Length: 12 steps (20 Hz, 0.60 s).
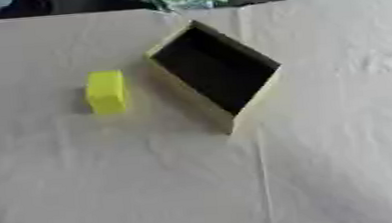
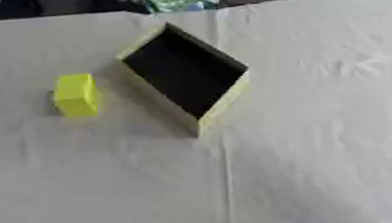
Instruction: Pick up objects on the table and place them in the box.
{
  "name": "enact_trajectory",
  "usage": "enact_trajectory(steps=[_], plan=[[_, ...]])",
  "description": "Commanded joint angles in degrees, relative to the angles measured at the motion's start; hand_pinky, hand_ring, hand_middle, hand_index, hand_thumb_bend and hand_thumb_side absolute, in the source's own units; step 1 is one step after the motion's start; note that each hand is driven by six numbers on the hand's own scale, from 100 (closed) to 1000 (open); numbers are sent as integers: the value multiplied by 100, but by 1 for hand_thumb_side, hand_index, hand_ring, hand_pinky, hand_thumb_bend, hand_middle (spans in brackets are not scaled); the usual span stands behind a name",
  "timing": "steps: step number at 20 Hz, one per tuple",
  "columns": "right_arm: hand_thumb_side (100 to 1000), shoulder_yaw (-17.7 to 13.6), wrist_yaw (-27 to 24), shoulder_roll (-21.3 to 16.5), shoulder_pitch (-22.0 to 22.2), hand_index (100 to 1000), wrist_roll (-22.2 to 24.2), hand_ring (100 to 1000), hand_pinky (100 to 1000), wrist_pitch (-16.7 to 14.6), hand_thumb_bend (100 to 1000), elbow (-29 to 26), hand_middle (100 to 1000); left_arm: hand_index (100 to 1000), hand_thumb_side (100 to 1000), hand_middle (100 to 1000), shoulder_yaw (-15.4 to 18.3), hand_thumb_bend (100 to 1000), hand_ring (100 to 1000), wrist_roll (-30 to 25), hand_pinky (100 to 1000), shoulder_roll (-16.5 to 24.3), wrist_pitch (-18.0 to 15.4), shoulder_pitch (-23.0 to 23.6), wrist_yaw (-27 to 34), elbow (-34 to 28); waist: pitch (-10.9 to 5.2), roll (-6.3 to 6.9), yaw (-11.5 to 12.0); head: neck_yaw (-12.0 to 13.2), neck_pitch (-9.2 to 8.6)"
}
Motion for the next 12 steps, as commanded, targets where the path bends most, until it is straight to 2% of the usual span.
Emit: enact_trajectory(steps=[1,4,7,9,12], plan=[[664,-19,13,-103,-77,809,24,738,734,14,100,-97,505,782,807,546,-40,100,543,-231,628,367,357,-188,-494,-114,-171,55,-9,17,-29],[664,-2,4,-108,-92,809,42,738,734,16,100,-97,505,785,836,560,-178,100,552,-738,645,790,932,-548,-1368,47,-179,68,-34,49,-35],[663,17,-5,-114,-106,809,63,738,735,20,100,-97,504,784,865,588,-371,100,580,-1347,675,1271,1234,-1009,-2195,497,-176,87,-67,80,-49],[663,34,-12,-115,-124,809,82,738,735,24,100,-97,504,785,878,609,-540,100,607,-1790,699,1575,1214,-1308,-2653,903,-162,99,-96,106,-55],[663,59,-24,-109,-152,809,111,738,735,33,100,-97,503,810,919,667,-847,100,681,-2652,763,1944,810,-1740,-3032,1584,-136,111,-154,149,-64]])
